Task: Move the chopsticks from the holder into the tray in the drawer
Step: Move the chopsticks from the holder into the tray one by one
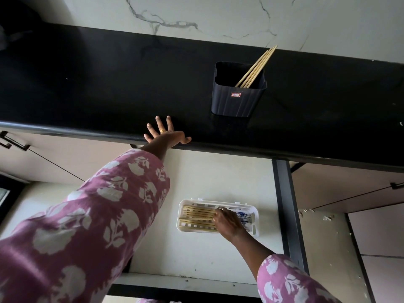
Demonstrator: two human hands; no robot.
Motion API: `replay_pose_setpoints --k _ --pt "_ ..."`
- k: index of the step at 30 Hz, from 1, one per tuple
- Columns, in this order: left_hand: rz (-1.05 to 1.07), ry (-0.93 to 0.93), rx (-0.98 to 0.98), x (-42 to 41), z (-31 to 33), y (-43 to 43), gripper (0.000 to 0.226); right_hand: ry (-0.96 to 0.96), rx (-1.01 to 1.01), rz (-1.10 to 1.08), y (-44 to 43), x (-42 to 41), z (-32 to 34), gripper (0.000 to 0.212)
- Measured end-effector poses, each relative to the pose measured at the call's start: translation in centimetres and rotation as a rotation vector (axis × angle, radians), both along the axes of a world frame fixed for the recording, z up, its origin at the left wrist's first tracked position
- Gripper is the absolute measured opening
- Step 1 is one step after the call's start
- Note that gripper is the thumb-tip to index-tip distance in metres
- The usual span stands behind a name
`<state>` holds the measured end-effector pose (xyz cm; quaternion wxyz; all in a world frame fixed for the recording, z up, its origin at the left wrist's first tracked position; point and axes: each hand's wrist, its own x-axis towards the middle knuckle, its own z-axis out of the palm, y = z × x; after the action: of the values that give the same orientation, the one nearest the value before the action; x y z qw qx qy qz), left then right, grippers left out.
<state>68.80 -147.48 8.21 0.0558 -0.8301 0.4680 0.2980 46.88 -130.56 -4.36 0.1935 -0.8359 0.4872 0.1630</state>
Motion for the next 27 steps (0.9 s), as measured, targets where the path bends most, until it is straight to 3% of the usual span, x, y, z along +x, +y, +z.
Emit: replay_pose_setpoints --k 8,12,13,16,18,27 --pt "0.001 -0.012 0.008 -0.1 0.1 -0.1 0.096 -0.055 0.041 -0.080 -0.8 0.9 0.7 0.025" --pt "0.004 -0.003 0.006 -0.1 0.3 0.0 0.094 -0.145 -0.019 -0.142 -2.1 0.1 2.1 0.007" --pt "0.005 -0.003 0.006 -0.1 0.4 0.1 0.095 -0.156 -0.106 -0.125 -2.5 -0.1 2.6 0.002" --pt "0.004 0.007 0.001 -0.1 0.6 0.3 0.097 -0.219 -0.315 0.041 -4.3 -0.4 5.0 0.021" --pt "0.001 0.017 0.000 -0.1 0.8 0.5 0.094 -0.290 -0.560 0.120 -6.0 -0.6 6.8 0.022" --pt "0.001 0.022 -0.008 -0.2 1.4 0.8 0.094 -0.641 -1.182 -0.120 -16.3 -0.6 16.3 0.018"
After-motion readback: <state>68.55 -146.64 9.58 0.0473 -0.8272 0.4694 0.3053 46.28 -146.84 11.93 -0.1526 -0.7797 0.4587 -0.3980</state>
